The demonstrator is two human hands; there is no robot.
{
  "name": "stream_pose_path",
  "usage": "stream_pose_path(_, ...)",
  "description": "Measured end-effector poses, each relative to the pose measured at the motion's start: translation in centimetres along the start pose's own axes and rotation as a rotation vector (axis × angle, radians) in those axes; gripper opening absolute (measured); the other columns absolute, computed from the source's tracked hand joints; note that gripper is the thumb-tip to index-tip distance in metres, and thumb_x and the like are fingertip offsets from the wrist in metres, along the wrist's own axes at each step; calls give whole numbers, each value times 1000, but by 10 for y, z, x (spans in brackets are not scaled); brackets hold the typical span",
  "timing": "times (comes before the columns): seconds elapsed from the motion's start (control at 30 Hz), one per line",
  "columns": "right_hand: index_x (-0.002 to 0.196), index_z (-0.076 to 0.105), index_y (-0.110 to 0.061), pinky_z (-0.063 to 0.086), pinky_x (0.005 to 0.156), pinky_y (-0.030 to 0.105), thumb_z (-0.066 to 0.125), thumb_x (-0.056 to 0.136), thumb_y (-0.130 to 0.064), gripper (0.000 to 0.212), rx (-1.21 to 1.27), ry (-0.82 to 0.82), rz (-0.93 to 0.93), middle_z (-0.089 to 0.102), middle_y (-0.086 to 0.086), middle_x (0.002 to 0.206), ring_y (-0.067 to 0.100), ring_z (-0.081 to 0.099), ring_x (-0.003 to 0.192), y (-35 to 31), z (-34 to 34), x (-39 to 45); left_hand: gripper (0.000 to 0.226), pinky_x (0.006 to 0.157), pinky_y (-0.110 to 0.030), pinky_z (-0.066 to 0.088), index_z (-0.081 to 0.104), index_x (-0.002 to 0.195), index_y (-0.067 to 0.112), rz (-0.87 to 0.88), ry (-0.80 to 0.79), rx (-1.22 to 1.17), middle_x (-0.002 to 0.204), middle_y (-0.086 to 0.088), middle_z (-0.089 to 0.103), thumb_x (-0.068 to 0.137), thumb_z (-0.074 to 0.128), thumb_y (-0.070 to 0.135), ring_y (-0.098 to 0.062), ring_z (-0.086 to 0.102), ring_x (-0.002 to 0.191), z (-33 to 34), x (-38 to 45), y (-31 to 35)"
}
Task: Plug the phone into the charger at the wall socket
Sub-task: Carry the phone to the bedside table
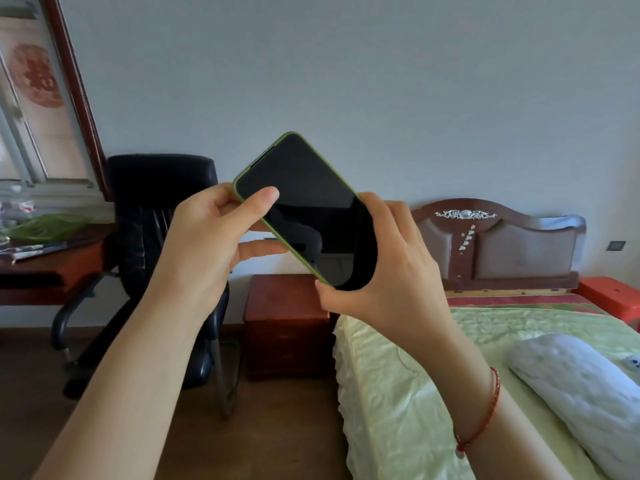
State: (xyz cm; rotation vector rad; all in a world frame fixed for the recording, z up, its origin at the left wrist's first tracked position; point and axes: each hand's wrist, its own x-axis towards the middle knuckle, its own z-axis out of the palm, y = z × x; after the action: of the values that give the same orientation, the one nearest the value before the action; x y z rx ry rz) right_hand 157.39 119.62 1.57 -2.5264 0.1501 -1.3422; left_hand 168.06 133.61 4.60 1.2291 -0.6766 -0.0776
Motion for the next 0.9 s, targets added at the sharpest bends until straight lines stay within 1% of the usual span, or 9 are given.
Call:
stream_pose_path(0.1,125,39,-24,40,61,25,67,51,-45,82,-5,-27,-2,33,-16,103,12,48,97,26,29,23,30,58,-30,57,64,93,0,-15,22,10,98,-21,59,74,68,23,-30,62,83,-2,37,-26)
stream_pose_path(0.27,126,37,-25,32,61,11,63,51,-47,82,23,-53,-30,31,-17,102,3,38,93,74,78,63,33,57,-30,57,59,99,-9,4,45,16,100,-22,57,80,65,18,-31,60,83,1,96,-64)
stream_pose_path(0.37,125,37,-26,36,59,21,62,50,-47,82,34,-54,-29,31,-17,101,5,40,93,108,107,92,33,57,-31,57,60,99,-9,2,51,36,99,-21,58,81,65,17,-28,62,81,7,140,-88)
stream_pose_path(0.5,124,36,-29,33,59,13,58,49,-51,82,38,-57,-40,29,-21,100,4,41,90,160,143,139,32,56,-30,57,60,99,-8,-12,81,47,93,-19,62,80,65,17,-20,65,75,21,208,-123)
stream_pose_path(0.63,125,36,-30,37,61,23,58,49,-52,82,55,-90,-50,29,-20,101,9,46,98,209,180,186,26,57,-30,57,64,95,-4,-33,120,40,79,-9,66,79,67,17,-18,66,70,32,274,-158)
stream_pose_path(0.7,126,36,-30,36,60,21,59,50,-53,82,63,-104,-47,29,-20,101,9,46,97,230,200,205,25,56,-29,56,64,94,-3,-43,136,44,72,-4,65,79,67,17,-12,64,64,34,302,-175)
stream_pose_path(0.77,125,36,-31,34,59,18,60,50,-52,82,69,-117,-37,30,-20,101,9,46,97,249,221,221,24,55,-28,56,64,95,-2,-54,145,67,79,-10,64,79,66,16,-12,63,64,35,330,-193)
stream_pose_path(0.83,125,37,-29,36,62,24,63,50,-49,82,83,-131,-19,31,-19,102,12,48,99,267,244,234,23,55,-27,56,65,95,-1,-64,147,95,87,-17,60,80,66,16,-13,61,65,34,356,-211)
stream_pose_path(0.9,125,38,-27,39,67,28,63,51,-49,82,104,-141,-4,32,-17,103,14,49,100,283,267,247,22,54,-27,56,65,95,-1,-73,146,107,86,-17,57,80,66,16,-9,59,59,32,380,-228)
